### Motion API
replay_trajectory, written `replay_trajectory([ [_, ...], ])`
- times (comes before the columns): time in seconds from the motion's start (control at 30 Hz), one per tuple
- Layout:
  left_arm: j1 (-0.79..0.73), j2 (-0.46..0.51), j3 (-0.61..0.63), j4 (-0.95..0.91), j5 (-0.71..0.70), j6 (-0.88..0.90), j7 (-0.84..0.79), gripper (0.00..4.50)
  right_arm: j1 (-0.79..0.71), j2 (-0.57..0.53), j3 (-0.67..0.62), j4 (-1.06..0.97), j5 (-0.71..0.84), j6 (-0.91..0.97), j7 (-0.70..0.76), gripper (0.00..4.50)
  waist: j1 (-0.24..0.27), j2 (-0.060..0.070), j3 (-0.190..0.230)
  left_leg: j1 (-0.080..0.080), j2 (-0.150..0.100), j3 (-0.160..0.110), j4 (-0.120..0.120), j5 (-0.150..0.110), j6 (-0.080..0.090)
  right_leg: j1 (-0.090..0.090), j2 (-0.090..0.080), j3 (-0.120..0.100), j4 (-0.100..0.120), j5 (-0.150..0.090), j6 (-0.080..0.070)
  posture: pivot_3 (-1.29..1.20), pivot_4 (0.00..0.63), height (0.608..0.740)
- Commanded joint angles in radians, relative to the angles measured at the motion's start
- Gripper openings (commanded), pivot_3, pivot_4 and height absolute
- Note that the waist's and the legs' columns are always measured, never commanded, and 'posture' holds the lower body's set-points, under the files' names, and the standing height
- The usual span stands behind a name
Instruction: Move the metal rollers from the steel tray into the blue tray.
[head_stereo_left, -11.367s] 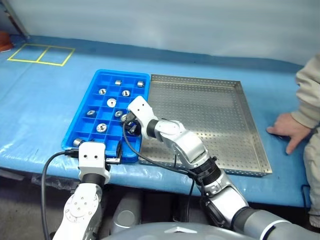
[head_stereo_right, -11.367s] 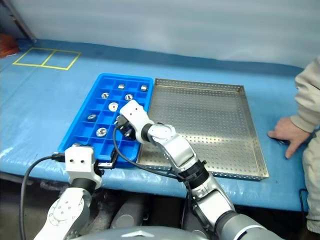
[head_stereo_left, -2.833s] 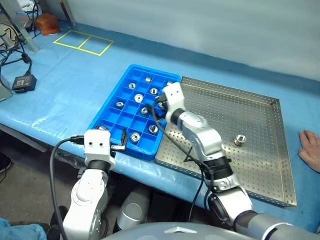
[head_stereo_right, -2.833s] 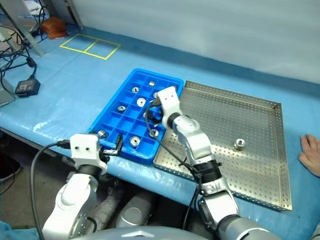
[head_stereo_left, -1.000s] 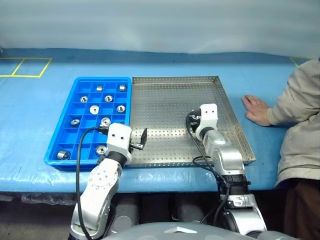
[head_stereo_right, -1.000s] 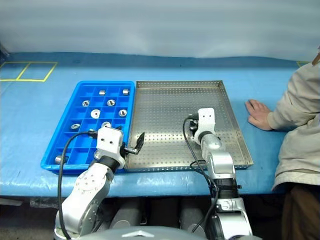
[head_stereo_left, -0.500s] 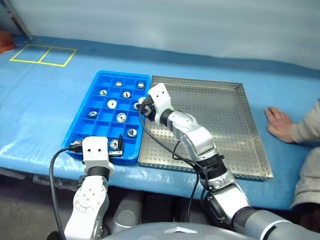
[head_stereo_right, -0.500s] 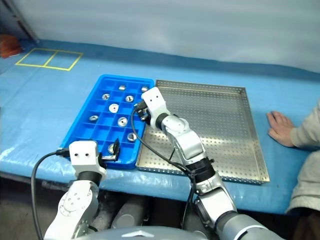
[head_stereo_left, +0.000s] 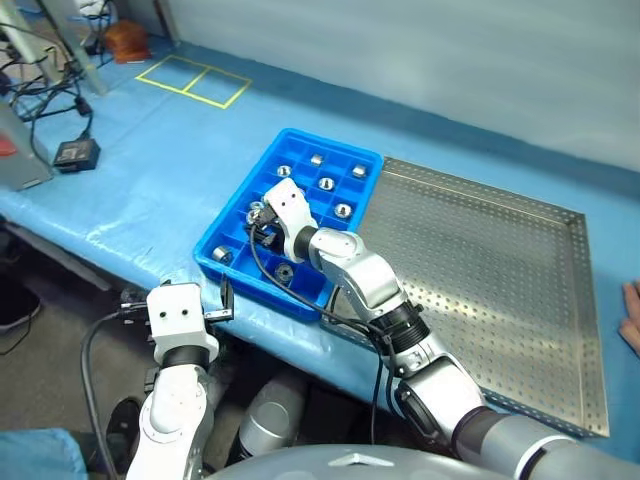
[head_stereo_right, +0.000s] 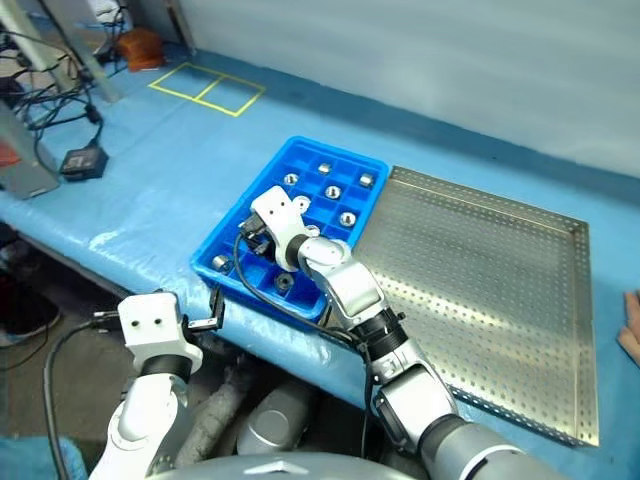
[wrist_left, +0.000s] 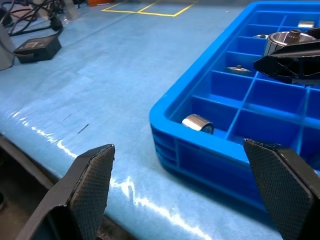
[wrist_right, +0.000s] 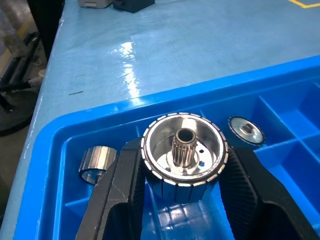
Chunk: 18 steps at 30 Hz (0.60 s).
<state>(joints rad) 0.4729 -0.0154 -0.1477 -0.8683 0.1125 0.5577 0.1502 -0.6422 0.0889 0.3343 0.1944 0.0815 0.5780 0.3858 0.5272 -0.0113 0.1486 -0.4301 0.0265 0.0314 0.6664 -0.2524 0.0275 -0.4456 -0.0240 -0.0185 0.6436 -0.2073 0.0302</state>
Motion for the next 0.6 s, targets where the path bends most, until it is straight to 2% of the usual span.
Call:
replay_trajectory([
  [0.03, -0.009, 0.003, -0.006, -0.046, 0.004, -0.022, -0.013, 4.50, -0.010, 0.006, -0.025, -0.018, 0.002, -0.021, -0.006, 1.70, 0.026, 0.000, 0.000, 0.000, 0.000, 0.001, 0.000, 0.000, 0.000, 0.000, 0.000, -0.001, 0.000, 0.000, 0.000, 0.61, 0.150, 0.740],
  [0.2, -0.031, 0.008, -0.004, -0.037, 0.000, -0.014, -0.030, 4.50, 0.001, -0.010, -0.035, -0.032, -0.001, -0.011, -0.012, 1.70, 0.066, 0.000, 0.000, 0.000, 0.001, -0.001, 0.001, -0.001, -0.003, -0.001, 0.000, -0.008, 0.000, -0.001, -0.002, 0.59, 0.150, 0.740],
  [0.6, -0.067, 0.010, -0.006, -0.013, -0.008, -0.010, -0.057, 4.50, 0.037, -0.062, -0.045, -0.066, -0.006, 0.020, -0.017, 1.70, 0.062, 0.000, 0.000, -0.001, 0.002, -0.003, 0.001, 0.000, -0.005, 0.001, 0.000, -0.012, 0.002, -0.003, -0.005, 0.55, 0.150, 0.740],
])
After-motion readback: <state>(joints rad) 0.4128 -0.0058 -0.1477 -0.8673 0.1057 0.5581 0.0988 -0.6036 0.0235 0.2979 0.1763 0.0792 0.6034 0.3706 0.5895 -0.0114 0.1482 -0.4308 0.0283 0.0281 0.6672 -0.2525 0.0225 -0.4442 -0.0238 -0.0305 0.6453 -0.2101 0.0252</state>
